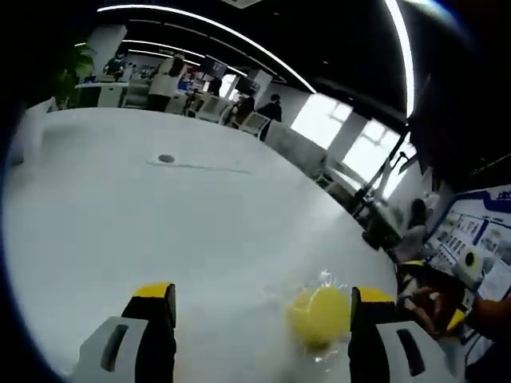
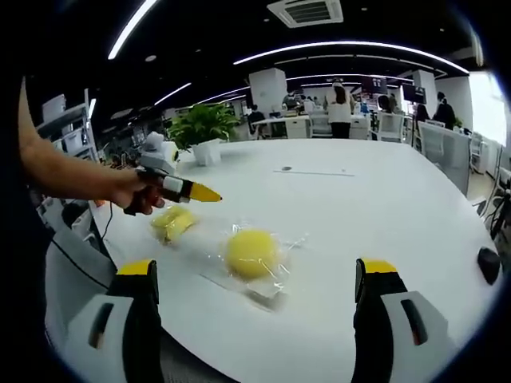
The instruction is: Compare the silicone blocks by pressing each to a similar depth, holding the contact briefly, and releasing to observe deformation and rebound differences across the visible hardness samples.
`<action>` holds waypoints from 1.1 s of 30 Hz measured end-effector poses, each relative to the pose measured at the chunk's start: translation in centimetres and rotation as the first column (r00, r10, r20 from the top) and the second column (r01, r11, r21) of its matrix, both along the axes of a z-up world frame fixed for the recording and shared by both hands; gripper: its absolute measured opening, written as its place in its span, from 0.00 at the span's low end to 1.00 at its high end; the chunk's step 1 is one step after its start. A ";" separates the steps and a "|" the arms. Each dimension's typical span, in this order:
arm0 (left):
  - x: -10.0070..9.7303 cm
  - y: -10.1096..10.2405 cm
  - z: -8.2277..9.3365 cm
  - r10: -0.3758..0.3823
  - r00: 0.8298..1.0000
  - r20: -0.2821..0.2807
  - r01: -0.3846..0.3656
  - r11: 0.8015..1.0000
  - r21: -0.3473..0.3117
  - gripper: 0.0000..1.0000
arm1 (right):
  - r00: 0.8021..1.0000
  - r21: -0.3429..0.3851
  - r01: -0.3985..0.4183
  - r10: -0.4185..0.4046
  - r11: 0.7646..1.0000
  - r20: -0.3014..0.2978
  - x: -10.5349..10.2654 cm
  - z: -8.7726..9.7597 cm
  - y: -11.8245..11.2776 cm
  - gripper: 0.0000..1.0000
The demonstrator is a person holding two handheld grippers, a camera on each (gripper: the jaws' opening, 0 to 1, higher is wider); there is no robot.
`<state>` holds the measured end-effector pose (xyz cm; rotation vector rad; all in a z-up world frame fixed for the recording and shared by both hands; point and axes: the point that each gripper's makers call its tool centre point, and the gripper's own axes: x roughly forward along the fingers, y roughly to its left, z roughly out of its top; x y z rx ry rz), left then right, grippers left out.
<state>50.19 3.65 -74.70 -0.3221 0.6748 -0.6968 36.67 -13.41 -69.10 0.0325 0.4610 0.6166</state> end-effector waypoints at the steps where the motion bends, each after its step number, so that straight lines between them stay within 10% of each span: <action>1: 0.0 -0.1 -0.2 0.006 1.000 -0.009 -0.006 1.000 -0.002 0.89 | 1.000 0.003 0.002 -0.002 1.000 -0.001 0.0 0.0 0.0 0.96; 17: -0.4 -2.7 -2.0 0.011 0.987 -0.157 -0.032 0.990 -0.134 0.51 | 1.000 -0.004 0.016 -0.016 1.000 -0.014 -0.7 -0.3 -0.8 0.96; 22: -1.2 -3.6 -3.2 0.022 0.944 -0.330 -0.100 0.970 -0.221 0.37 | 1.000 -0.004 0.018 -0.019 1.000 -0.014 -0.7 -0.2 -0.9 0.96; 33: -1.5 -4.4 -4.1 0.041 0.919 -0.392 -0.149 0.957 -0.249 0.16 | 0.999 -0.003 0.034 -0.034 0.999 -0.016 -1.0 -0.2 -1.6 0.96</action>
